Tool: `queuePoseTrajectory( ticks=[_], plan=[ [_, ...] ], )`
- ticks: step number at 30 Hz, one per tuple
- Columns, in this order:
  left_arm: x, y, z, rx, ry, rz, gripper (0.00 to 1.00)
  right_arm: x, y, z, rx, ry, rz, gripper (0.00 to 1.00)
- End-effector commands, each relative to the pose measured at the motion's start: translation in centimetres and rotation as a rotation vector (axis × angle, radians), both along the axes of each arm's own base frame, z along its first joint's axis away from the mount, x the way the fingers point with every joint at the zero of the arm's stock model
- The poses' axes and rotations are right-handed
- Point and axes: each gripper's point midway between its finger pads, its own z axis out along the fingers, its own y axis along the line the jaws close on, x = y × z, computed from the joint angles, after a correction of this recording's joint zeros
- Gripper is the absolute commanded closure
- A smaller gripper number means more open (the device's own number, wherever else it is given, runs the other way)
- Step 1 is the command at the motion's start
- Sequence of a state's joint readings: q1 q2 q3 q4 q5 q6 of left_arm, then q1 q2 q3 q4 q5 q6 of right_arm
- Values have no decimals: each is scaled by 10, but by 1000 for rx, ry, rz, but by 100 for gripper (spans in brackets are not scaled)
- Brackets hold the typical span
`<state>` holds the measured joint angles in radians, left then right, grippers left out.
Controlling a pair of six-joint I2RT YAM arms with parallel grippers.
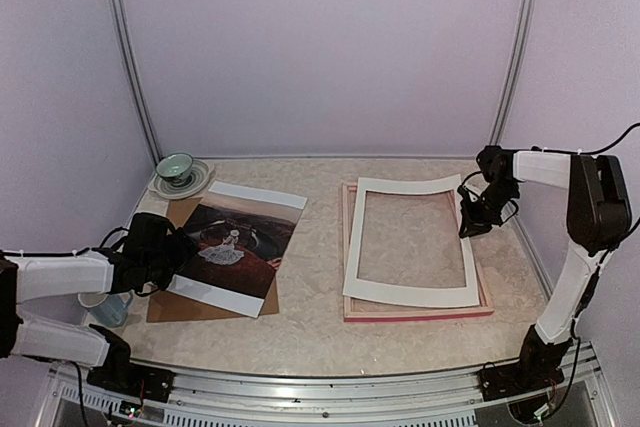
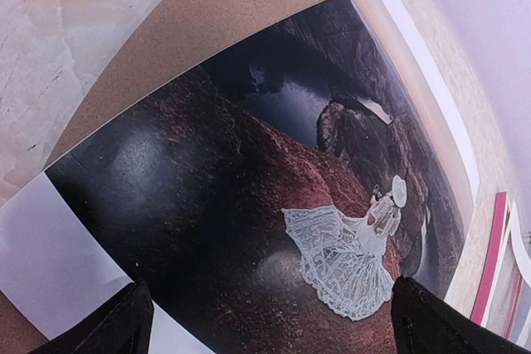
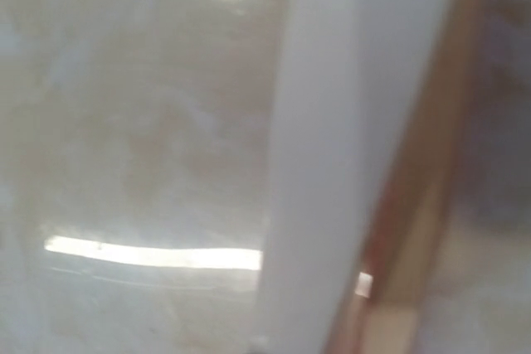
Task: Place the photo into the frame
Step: Place the mat board on the glass panel.
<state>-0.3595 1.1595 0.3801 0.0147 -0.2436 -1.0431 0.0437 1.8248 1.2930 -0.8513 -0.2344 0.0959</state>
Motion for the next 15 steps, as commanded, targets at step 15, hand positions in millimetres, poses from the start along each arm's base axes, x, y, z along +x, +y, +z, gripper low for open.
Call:
queuePoseTrajectory(
  ticks=[15],
  plan=[
    [0, -3, 4, 20, -9, -17, 1, 8, -22, 17, -193, -39, 39, 89]
  ],
)
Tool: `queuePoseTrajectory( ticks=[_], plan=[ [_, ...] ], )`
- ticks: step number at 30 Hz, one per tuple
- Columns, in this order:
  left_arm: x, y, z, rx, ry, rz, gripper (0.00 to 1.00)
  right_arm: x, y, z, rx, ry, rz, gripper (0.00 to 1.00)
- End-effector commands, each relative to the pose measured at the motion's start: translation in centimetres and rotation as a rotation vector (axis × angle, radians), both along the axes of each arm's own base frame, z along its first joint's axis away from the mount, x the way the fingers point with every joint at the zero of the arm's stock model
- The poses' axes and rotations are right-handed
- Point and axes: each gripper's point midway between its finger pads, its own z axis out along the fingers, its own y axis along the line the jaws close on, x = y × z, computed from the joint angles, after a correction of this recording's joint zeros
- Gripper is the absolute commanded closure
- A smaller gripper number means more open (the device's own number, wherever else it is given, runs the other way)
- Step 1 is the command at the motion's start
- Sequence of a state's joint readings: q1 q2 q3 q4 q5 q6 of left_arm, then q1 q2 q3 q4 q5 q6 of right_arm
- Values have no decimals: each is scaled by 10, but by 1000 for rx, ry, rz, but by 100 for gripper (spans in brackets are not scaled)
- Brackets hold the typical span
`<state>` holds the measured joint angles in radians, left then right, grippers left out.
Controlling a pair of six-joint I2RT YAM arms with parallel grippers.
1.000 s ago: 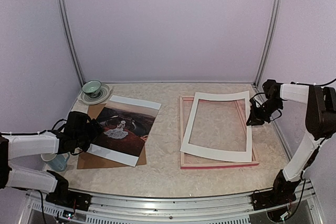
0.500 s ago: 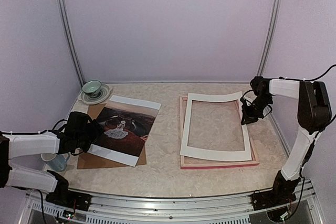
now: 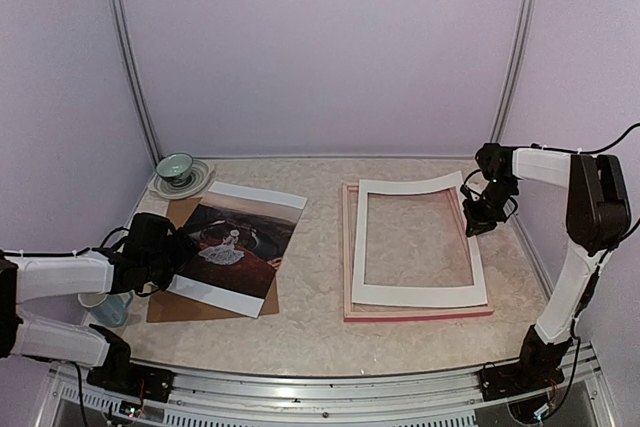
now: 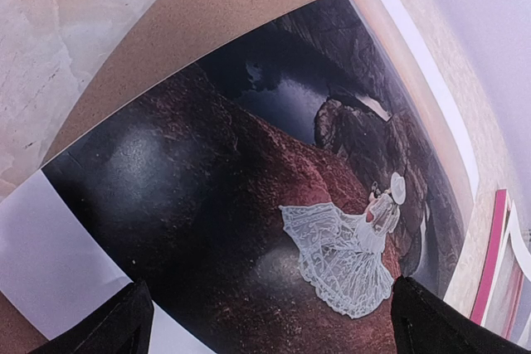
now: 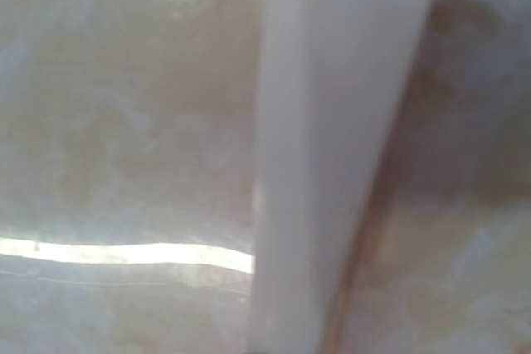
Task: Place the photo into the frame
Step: Place the mat board on the glass panel.
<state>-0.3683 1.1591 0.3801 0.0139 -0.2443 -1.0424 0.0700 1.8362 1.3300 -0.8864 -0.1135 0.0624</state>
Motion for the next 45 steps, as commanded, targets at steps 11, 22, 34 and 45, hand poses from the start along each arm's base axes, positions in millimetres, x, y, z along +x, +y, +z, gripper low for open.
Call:
queuePoseTrajectory(
  ticks=[11, 22, 34, 45],
  plan=[
    [1, -4, 5, 19, -11, -16, 1, 13, -11, 23, -70, -73, 26, 89],
    [0, -7, 6, 16, -14, -26, 1, 10, 25, 27, -14, -110, 156, 88],
    [1, -11, 13, 7, -37, -38, 1, 2, 26, 25, -48, -108, 168, 88],
    [1, -13, 15, 5, -41, -45, 1, 2, 21, 44, -66, -168, 168, 87]
  ],
)
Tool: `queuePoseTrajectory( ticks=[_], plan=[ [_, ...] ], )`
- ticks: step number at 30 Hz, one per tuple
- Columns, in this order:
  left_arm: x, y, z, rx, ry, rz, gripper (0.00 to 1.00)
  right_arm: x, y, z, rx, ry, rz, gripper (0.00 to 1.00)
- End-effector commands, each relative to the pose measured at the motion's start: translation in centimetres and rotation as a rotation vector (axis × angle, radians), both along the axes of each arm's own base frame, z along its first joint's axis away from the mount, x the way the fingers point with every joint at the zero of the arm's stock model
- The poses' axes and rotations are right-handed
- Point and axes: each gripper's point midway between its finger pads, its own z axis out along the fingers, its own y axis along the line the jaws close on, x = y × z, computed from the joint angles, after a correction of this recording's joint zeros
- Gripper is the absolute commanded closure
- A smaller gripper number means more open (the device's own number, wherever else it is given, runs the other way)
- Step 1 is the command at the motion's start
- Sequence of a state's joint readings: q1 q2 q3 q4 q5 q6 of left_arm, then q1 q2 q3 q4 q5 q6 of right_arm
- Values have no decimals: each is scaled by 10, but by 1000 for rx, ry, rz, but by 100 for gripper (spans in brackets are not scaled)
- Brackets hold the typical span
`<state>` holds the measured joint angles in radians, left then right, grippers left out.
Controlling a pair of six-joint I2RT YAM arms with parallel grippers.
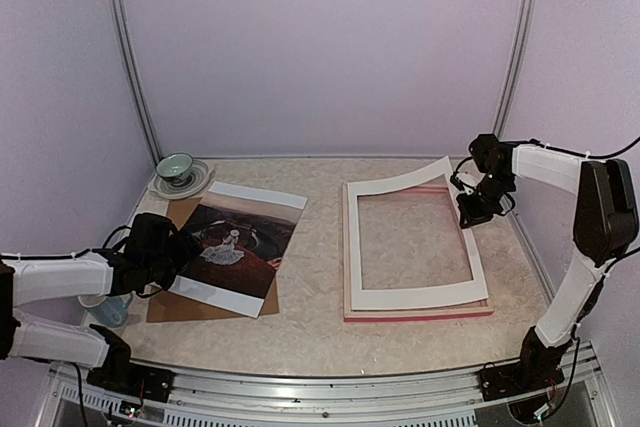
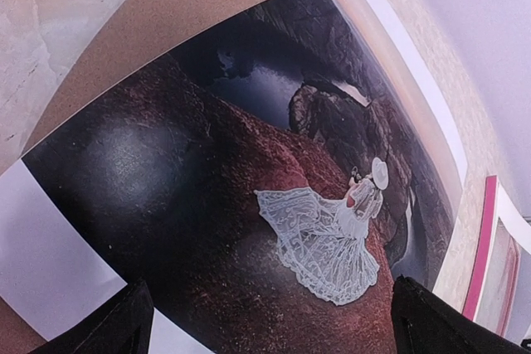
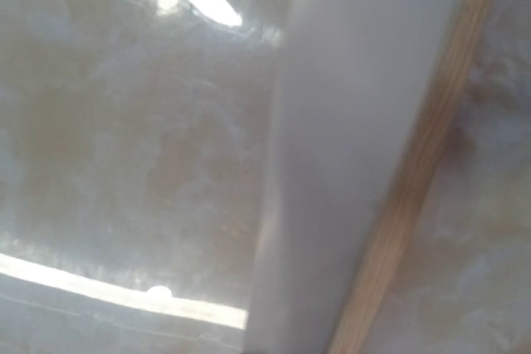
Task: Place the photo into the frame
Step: Place the mat board on the glass panel.
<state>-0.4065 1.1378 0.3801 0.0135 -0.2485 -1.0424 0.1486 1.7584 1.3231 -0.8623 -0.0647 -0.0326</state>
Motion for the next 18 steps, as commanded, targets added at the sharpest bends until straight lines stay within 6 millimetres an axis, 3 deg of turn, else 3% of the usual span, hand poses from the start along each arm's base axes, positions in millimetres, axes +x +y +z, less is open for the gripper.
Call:
queuePoseTrajectory(
  ticks=[1, 12, 18],
  plan=[
    [3, -3, 9, 10, -22, -11, 1, -2, -2, 17, -5, -59, 10, 87],
    [-2, -2, 7, 17, -8, -16, 1, -9, -1, 12, 4, -44, 10, 86],
    [-2, -3, 5, 19, -2, -20, 1, -9, -4, 20, -13, -71, 12, 86]
  ],
)
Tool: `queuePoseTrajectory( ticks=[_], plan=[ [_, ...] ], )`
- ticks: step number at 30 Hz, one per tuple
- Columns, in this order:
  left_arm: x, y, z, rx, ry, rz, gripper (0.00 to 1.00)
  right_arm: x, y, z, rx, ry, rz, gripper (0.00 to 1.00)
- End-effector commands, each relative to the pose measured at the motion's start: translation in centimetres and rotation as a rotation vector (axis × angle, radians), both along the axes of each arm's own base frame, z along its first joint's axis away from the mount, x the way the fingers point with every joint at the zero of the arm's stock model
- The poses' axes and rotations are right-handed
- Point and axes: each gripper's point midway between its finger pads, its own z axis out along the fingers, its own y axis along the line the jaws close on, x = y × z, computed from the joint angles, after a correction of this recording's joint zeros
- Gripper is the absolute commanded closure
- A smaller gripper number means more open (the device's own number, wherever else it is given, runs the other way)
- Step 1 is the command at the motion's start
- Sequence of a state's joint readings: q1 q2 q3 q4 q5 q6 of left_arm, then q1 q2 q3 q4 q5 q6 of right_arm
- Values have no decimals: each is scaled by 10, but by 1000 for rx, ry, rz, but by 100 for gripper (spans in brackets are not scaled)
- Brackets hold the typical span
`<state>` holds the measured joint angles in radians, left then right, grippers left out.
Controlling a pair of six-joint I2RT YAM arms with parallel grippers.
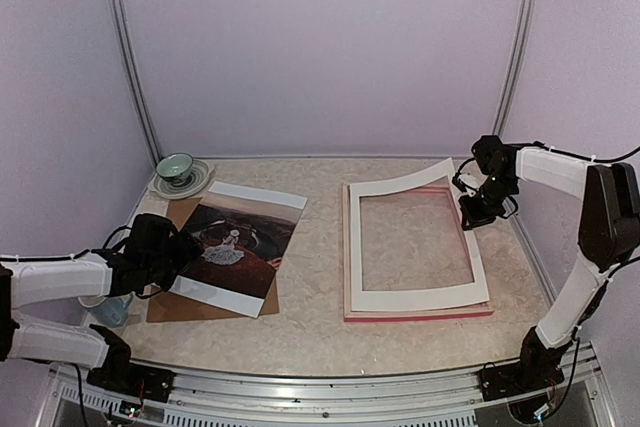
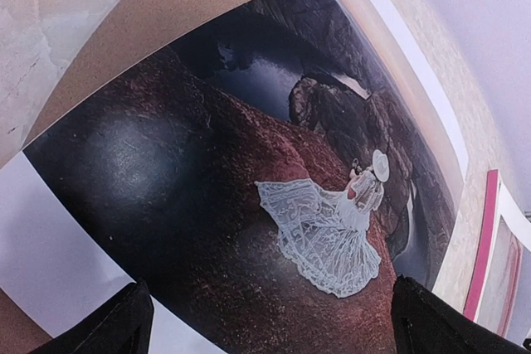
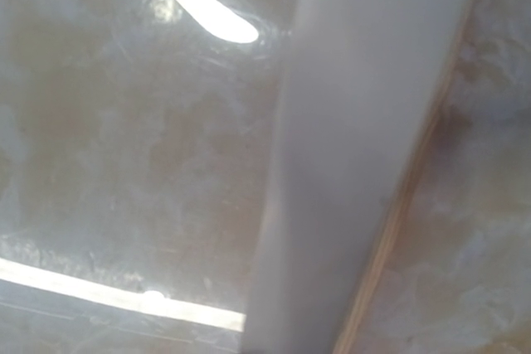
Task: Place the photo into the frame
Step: Place the mat board on the glass panel.
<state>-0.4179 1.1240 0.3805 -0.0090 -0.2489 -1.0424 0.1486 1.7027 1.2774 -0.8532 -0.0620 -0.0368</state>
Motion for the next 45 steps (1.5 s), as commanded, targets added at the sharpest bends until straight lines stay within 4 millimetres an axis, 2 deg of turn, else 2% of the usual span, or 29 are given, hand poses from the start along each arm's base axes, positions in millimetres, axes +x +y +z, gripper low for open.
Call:
queuePoseTrajectory(
  ticks=[1, 17, 24, 28, 31, 34, 37, 44, 45],
  plan=[
    [1, -1, 5, 15, -9, -9, 1, 0, -3, 16, -15, -59, 7, 86],
    [-1, -3, 5, 11, -12, -20, 1, -9, 0, 23, 17, -92, 24, 84],
    [0, -5, 5, 2, -15, -23, 1, -17, 13, -2, 15, -5, 53, 84],
    [-1, -4, 2, 4, -9, -21, 1, -14, 17, -13, -10, 33, 69, 84],
    [-1, -4, 0, 5, -1, -20, 1, -10, 14, -18, -38, 47, 62, 84],
    [-2, -4, -2, 7, 7, -21, 1, -6, 11, -15, -61, 31, 55, 83],
    [0, -5, -2, 1, -1, -21, 1, -1, 11, -11, -60, 16, 54, 77],
    [1, -7, -4, -2, 1, -24, 1, 1, 17, -22, -59, 57, 62, 71],
    [0, -6, -5, -1, 1, -23, 1, 1, 17, -22, -65, 60, 60, 66]
  ],
)
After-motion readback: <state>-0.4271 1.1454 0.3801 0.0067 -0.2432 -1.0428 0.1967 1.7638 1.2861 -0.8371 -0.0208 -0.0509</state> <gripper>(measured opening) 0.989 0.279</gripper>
